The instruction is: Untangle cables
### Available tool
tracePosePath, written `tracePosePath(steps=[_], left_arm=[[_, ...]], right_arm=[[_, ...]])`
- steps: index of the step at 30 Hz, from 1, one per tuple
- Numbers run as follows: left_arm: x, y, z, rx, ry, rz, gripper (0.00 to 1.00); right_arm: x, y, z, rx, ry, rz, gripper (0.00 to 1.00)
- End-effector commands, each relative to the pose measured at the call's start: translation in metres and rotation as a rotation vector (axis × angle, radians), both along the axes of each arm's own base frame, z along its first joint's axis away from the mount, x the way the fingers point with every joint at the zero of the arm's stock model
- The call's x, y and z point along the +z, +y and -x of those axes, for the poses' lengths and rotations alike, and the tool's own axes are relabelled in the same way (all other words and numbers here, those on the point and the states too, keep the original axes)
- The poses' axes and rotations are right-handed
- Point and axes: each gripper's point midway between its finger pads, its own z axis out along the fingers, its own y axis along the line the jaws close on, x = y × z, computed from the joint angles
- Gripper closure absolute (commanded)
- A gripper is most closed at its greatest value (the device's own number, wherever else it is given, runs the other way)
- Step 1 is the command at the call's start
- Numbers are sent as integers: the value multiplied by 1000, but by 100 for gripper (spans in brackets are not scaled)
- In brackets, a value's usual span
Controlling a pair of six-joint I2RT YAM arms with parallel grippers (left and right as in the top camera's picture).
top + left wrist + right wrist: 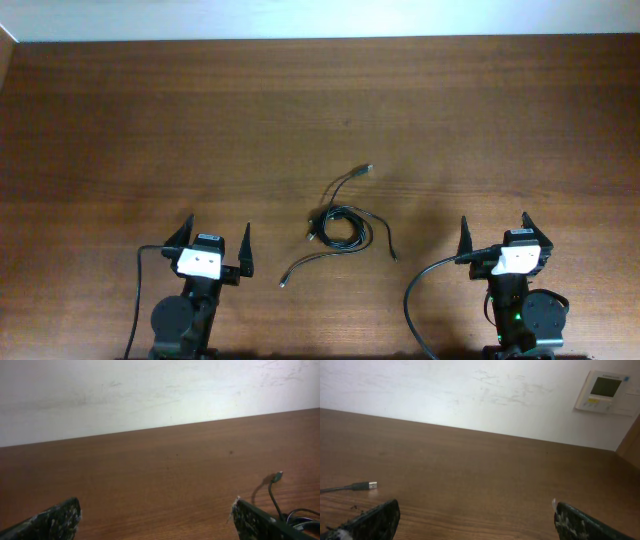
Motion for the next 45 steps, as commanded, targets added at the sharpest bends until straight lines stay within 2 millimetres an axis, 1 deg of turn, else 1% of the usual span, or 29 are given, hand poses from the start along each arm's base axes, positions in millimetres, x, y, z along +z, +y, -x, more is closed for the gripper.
tracePosePath(steps=[1, 8, 9, 10, 12, 14, 17, 18, 19, 21, 22, 23, 24, 26, 27, 28, 29, 30, 31, 32, 33, 34, 35, 36, 37, 38, 40, 42, 45], left_arm=[[-3, 0, 0, -1, 10, -17, 1], [-3, 0, 0, -1, 10, -17, 1], [-3, 8, -1, 46, 10, -22, 1], [7, 6, -2, 38, -34, -16, 1], [25, -11, 1, -66, -106, -6, 1], [48, -42, 13, -255, -174, 0, 1], [54, -43, 21, -256, 9, 76, 1], [61, -43, 28, -251, 135, 105, 1], [76, -44, 32, -255, 219, 114, 1], [126, -71, 41, -420, 323, 157, 1], [167, -104, 50, -655, 330, 209, 1], [180, -119, 59, -789, 342, 242, 1], [179, -130, 59, -882, 392, 283, 1], [172, -131, 47, -883, 426, 298, 1], [160, -129, 32, -827, 512, 366, 1], [140, -121, 8, -653, 650, 493, 1], [106, -112, -15, -411, 813, 622, 1], [79, -116, -26, -267, 908, 653, 1], [61, -121, -31, -180, 961, 655, 1], [38, -135, -35, -106, 1021, 629, 1], [28, -159, -37, -163, 1046, 600, 1], [10, -189, -36, -233, 1106, 568, 10], [-2, -200, -36, -236, 1137, 556, 43], [-30, -212, -29, -108, 1271, 654, 47], [-45, -214, -25, -46, 1317, 662, 46], [-81, -210, -16, 152, 1413, 685, 48], [-104, -211, -9, 255, 1469, 698, 54], [-136, -202, -6, 366, 1482, 626, 44], [-162, -187, -6, 467, 1468, 555, 49]], right_arm=[[-5, -1, 0, -9, 14, 0, 2], [-5, -1, 0, -9, 14, 0, 2], [-5, -1, 0, -9, 14, 0, 2], [-5, -1, 0, -9, 14, 0, 2], [-5, -1, 0, -9, 14, 0, 2], [-5, -1, 0, -9, 14, 0, 2], [-5, -1, 0, -9, 14, 0, 2], [-5, -1, 0, -9, 14, 0, 2], [-5, -1, 0, -9, 14, 0, 2], [-5, -1, 0, -9, 14, 0, 2], [-5, -1, 0, -9, 14, 0, 2], [-5, -1, 0, -9, 14, 0, 2], [-5, -1, 0, -9, 14, 0, 2], [-5, -1, 0, -9, 14, 0, 1], [-5, -1, 0, -9, 14, 0, 2], [-5, -1, 0, -9, 14, 0, 2], [-5, -1, 0, -9, 14, 0, 2], [-5, -1, 0, -9, 14, 0, 2], [-5, -1, 0, -9, 14, 0, 2], [-5, -1, 0, -9, 14, 0, 2], [-5, -1, 0, -9, 14, 0, 2], [-5, -1, 0, -9, 14, 0, 2], [-5, -1, 0, -9, 14, 0, 2], [-5, -1, 0, -9, 14, 0, 2], [-5, -1, 0, -9, 14, 0, 2], [-5, -1, 0, -9, 14, 0, 2], [-5, -1, 0, -9, 14, 0, 2], [-5, -1, 0, -9, 14, 0, 2], [-5, -1, 0, -9, 14, 0, 2]])
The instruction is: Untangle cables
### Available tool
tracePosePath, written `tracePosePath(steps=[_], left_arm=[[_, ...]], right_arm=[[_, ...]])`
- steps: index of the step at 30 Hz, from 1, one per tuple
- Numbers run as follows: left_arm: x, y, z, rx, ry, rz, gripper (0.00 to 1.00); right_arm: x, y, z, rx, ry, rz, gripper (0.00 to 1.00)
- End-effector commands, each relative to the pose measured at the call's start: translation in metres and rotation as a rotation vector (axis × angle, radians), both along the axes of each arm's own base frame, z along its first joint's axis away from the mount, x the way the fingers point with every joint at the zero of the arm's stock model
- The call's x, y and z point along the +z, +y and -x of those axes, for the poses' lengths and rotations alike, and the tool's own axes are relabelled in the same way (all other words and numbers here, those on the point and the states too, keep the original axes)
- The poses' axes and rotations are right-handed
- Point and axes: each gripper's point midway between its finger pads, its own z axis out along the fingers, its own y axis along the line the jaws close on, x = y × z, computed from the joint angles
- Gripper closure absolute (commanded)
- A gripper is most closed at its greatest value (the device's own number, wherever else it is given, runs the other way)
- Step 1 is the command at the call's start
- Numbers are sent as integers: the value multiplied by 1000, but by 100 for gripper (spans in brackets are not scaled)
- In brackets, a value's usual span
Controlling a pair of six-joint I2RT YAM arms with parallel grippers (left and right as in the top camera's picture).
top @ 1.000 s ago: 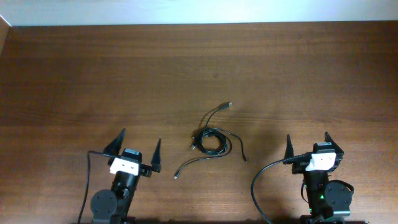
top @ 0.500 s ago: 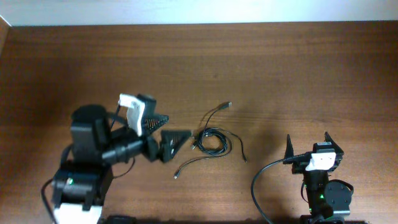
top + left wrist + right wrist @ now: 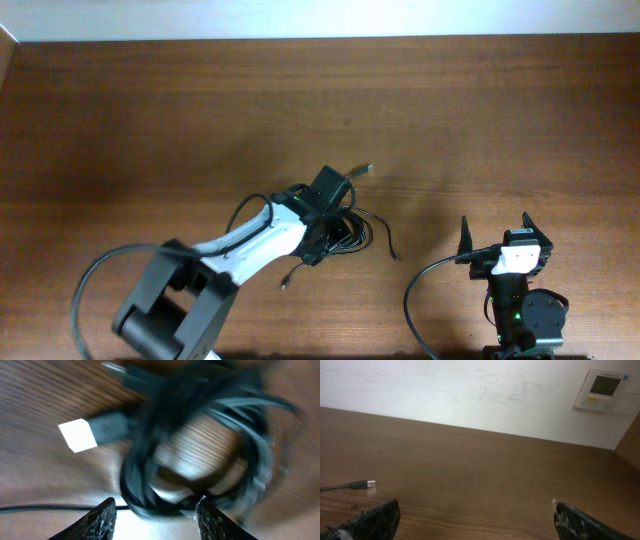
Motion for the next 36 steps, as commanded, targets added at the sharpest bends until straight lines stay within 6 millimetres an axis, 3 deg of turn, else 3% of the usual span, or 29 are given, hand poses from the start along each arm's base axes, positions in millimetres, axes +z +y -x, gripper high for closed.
tracePosePath(steps=[1, 2, 3, 5, 8, 11, 12, 13, 14, 15, 16, 18, 21, 23, 25, 27, 29, 30, 31, 33, 36], left_arm=[[-28, 24, 1, 44, 14, -157, 54], [-32, 30, 1, 44, 13, -193, 80], [-29, 33, -2, 18, -12, -209, 100], [-4, 31, -20, -218, -126, -196, 100], [90, 47, -33, -580, -343, -206, 100], [174, 56, -21, -712, -619, -192, 100], [194, 59, -17, -726, -693, -190, 100], [223, 74, -13, -691, -801, -238, 98], [234, 83, -14, -660, -839, -280, 96], [245, 93, -12, -630, -879, -311, 98], [247, 93, -11, -628, -885, -310, 98], [242, 92, -13, -625, -868, -310, 100], [226, 88, -20, -613, -804, -309, 100], [217, 86, -23, -608, -771, -310, 100], [209, 84, -26, -569, -735, -298, 100], [206, 83, -27, -449, -697, -257, 100], [206, 82, -26, -275, -653, -186, 100], [205, 78, -24, -200, -623, -132, 100], [205, 73, -21, -171, -600, -89, 100], [205, 59, -12, -134, -540, 22, 100], [205, 48, -4, -139, -495, 98, 100]], right_arm=[[-3, 0, 0, -4, 8, -3, 2], [-3, 0, 0, -4, 8, -3, 2], [-3, 0, 0, -4, 7, -3, 2], [-3, 0, 0, -4, 8, -3, 2], [-3, 0, 0, -4, 7, -3, 2], [4, 0, 0, -4, -22, -3, 2], [9, 6, -1, 31, -41, -32, 1], [3, 29, 2, 158, -6, -131, 2], [5, 66, 13, 363, 54, -396, 2], [7, 106, 37, 577, 235, -775, 1], [8, 124, 53, 667, 381, -980, 2], [11, 131, 61, 674, 508, -1197, 2], [42, 126, 57, 706, 374, -1151, 2], [28, 120, 50, 555, 506, -1136, 1], [38, 125, 46, 518, 671, -1058, 1], [79, 153, 50, 754, 767, -1024, 1], [90, 183, 53, 932, 834, -981, 7], [77, 200, 52, 929, 880, -949, 18], [69, 210, 50, 907, 894, -925, 23], [61, 241, 36, 846, 843, -885, 25], [58, 265, 15, 787, 723, -845, 29]])
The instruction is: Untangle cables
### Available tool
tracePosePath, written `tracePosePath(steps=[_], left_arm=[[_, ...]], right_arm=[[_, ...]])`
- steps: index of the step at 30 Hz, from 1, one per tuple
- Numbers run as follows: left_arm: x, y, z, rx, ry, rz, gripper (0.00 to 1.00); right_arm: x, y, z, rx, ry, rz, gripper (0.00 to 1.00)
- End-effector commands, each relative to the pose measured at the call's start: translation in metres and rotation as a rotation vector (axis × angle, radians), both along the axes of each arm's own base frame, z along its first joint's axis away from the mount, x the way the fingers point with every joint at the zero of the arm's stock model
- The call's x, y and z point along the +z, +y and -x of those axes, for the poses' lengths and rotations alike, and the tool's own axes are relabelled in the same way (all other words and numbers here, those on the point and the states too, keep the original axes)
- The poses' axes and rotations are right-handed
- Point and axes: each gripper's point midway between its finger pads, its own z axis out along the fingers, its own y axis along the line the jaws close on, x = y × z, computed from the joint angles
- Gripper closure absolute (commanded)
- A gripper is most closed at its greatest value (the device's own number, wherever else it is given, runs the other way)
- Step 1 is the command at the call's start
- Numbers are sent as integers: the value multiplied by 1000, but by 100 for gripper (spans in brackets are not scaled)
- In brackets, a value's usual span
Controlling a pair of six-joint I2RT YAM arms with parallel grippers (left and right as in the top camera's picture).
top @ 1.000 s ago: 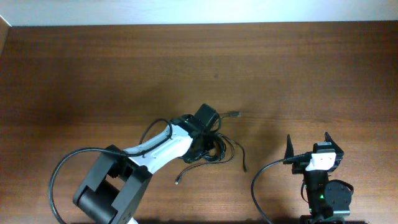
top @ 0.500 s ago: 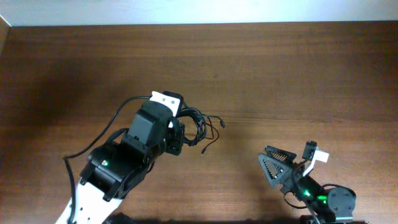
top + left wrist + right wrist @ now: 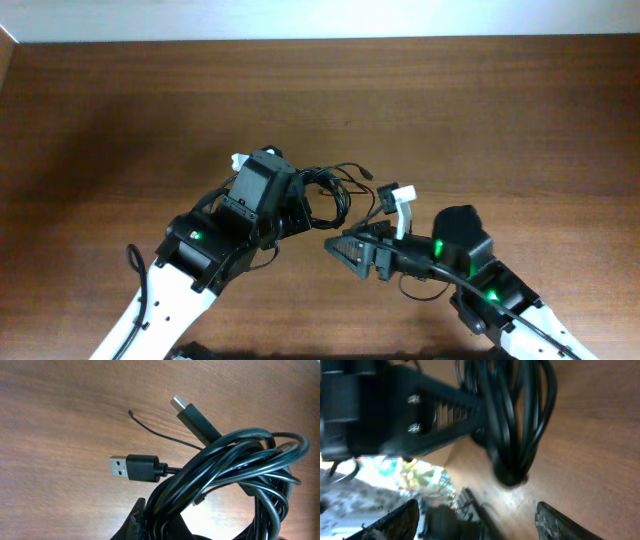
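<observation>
A tangle of black cables (image 3: 327,192) hangs bunched from my left gripper (image 3: 298,210), which is shut on it near the table's middle. In the left wrist view the bundle (image 3: 235,475) fills the lower right. Two USB plugs (image 3: 134,467) stick out toward the left, and one finger (image 3: 137,519) shows beside the strands. My right gripper (image 3: 342,250) is open just right of and below the bundle, pointing left. The right wrist view is blurred; it shows the bundle (image 3: 520,420) ahead and above the wide-apart fingers (image 3: 395,520).
The brown wooden table (image 3: 500,110) runs to a white wall (image 3: 300,18) at the far edge. Both arms meet near the middle, the left from the lower left, the right from the lower right. A thin loose cable end (image 3: 150,430) trails over the wood.
My left gripper was down on the tangle with its fingers apart; now it is shut on the bundle. My right arm has left its rest at the lower right and is open beside the bundle.
At first both arms were at rest by the near edge and the tangle lay loose in the middle. Then my left gripper was over the tangle, fingers apart around it, the right arm unmoved. Now the left holds the bundle and the right is open next to it.
</observation>
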Motion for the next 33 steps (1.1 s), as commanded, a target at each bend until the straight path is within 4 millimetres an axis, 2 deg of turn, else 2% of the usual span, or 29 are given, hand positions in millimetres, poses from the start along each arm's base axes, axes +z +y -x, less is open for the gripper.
tracePosePath(steps=[1, 3, 5, 6, 7, 10, 11, 13, 14, 16, 18, 19, 20, 22, 24, 27, 28, 29, 31, 32, 33], left_arm=[[5, -16, 12, -20, 70, 109, 100], [-2, -13, 22, -28, 120, 96, 100], [-7, -8, 29, -24, 154, 74, 100], [-8, -3, 26, -32, 127, 33, 100], [-9, 2, 22, -35, 100, -7, 100], [-9, 26, 7, -35, 42, -94, 100], [-8, 39, -2, 11, 36, -92, 100], [-6, 51, -11, 63, 22, -84, 100], [-6, 57, -14, 84, 18, -93, 100], [-6, 63, -17, 108, 9, -117, 100], [-8, 63, -16, 105, 19, -118, 100], [-9, 59, -14, 92, 28, -102, 100], [-9, 51, -10, 63, 46, -64, 100], [-8, 37, -4, -30, 55, -17, 100], [4, 12, -3, -313, -59, -6, 100], [16, 5, -15, -449, -206, -61, 96], [24, 3, -23, -494, -281, -89, 88], [29, 10, -37, -465, -344, -157, 73], [39, 27, -59, -368, -415, -257, 59], [47, 25, -63, -360, -452, -252, 53], [53, 24, -65, -359, -478, -245, 58]], right_arm=[[-9, 7, -37, -203, -73, 54, 34], [-13, 8, -50, -251, -90, 61, 45], [-7, 9, -52, -257, -109, 43, 79], [-11, 10, -47, -231, -89, 53, 96], [-13, 15, -39, -182, -73, 48, 96], [-6, 35, 9, 127, -75, -10, 96], [-1, 39, 33, 275, -114, -38, 96], [4, 39, 52, 396, -147, -67, 96], [9, 39, 62, 454, -153, -96, 96], [38, 38, 80, 585, -277, -204, 96], [78, 30, 77, 588, -410, -313, 96], [91, 24, 68, 549, -464, -338, 96], [93, 20, 57, 506, -474, -335, 96], [77, 15, 30, 399, -374, -284, 96], [48, 17, 9, 304, -227, -220, 96], [31, 20, 4, 298, -153, -191, 96], [25, 19, 5, 294, -115, -177, 96], [20, 19, 4, 283, -70, -168, 96], [13, 18, 4, 268, -1, -157, 96], [12, 18, 4, 263, 24, -157, 96], [12, 18, 4, 253, 57, -163, 96]])
